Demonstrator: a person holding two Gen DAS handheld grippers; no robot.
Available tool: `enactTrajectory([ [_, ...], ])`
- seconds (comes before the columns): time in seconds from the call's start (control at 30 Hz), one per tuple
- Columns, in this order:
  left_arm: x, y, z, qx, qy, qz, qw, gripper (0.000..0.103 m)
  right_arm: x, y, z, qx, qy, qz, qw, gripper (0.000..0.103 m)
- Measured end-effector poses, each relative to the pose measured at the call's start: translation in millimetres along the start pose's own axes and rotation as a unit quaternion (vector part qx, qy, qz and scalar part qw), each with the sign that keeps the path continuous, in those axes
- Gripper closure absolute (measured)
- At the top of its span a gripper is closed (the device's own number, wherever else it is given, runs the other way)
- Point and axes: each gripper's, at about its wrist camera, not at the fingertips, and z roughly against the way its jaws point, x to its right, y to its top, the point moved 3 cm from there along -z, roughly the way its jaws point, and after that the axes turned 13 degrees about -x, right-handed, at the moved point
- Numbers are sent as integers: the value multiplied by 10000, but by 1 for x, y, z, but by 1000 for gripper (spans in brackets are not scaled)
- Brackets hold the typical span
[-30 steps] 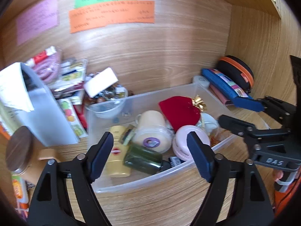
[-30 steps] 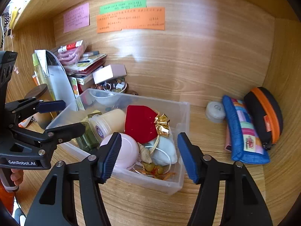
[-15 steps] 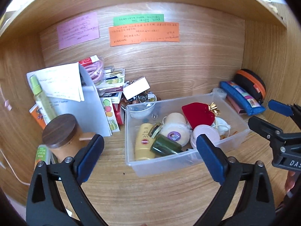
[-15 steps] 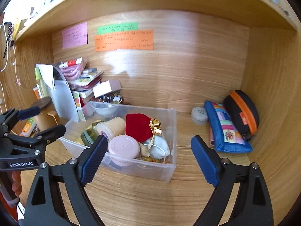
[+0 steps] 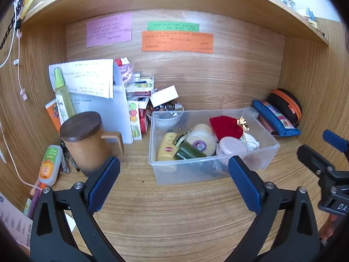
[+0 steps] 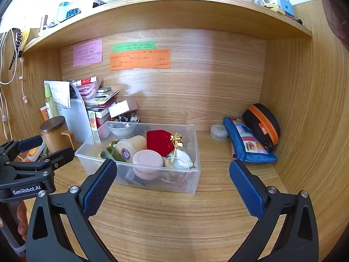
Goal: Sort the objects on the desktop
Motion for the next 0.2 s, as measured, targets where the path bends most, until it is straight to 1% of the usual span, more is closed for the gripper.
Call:
enactTrajectory([
  [0.2,7,-8,0,28,24,-148,9999,2,-4,-7,1,-14,-59,91,9999,0],
])
